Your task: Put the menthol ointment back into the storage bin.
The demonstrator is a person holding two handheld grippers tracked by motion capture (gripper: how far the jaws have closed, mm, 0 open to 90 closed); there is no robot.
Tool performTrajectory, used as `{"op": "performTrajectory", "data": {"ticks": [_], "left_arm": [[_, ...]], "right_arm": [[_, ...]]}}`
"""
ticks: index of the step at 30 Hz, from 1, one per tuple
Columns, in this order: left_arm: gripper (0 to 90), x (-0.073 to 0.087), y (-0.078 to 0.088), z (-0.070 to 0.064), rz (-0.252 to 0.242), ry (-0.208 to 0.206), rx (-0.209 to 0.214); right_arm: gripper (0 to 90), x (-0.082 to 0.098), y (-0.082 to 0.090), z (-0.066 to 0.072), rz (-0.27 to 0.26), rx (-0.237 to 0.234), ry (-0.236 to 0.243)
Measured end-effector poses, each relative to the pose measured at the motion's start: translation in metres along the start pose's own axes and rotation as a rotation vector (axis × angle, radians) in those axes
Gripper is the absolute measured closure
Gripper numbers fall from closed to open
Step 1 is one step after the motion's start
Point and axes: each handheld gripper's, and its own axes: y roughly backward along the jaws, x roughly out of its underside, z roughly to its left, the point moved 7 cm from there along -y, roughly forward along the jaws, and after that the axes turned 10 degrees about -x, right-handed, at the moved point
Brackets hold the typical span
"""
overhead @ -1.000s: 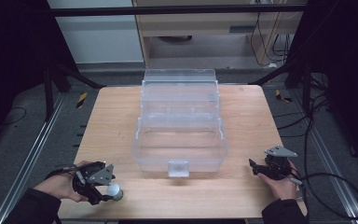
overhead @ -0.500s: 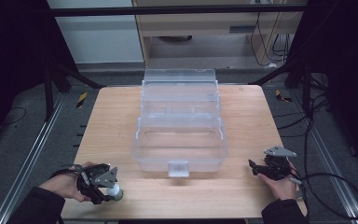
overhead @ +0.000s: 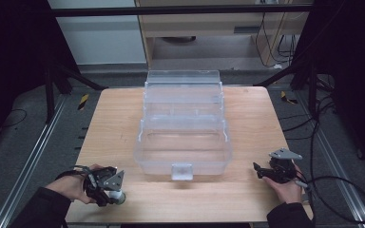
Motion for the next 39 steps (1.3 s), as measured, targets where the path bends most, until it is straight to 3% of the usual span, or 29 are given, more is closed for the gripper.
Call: {"op": "performTrajectory", "data": {"ticks": [13,18,29,38,39], "left_arm": [[50.1,-0.002,0.000,0.001,0.040,0.007,0.003],[50.2,-0.005,0.006,0.003,0.028,0.025,0.002],[50.3,-0.014,0.038,0.017,0.012,0.064,-0.036],[50.3,-0.020,0.068,0.035,0.014,0.079,-0.074],[50.3,-0.023,0.078,0.042,0.006,0.086,-0.085]], "right_arm": [[21.3,0.000,0.000,0.000,0.003,-0.004,0.007],[21.3,0.001,0.000,0.001,0.006,-0.007,0.005],[21.4,0.001,0.000,0.001,0.005,-0.009,0.006],[21.3,0.001,-0.001,0.001,0.007,-0.012,0.001],[21.3,0.001,-0.001,0.001,0.009,-0.013,0.002]]}}
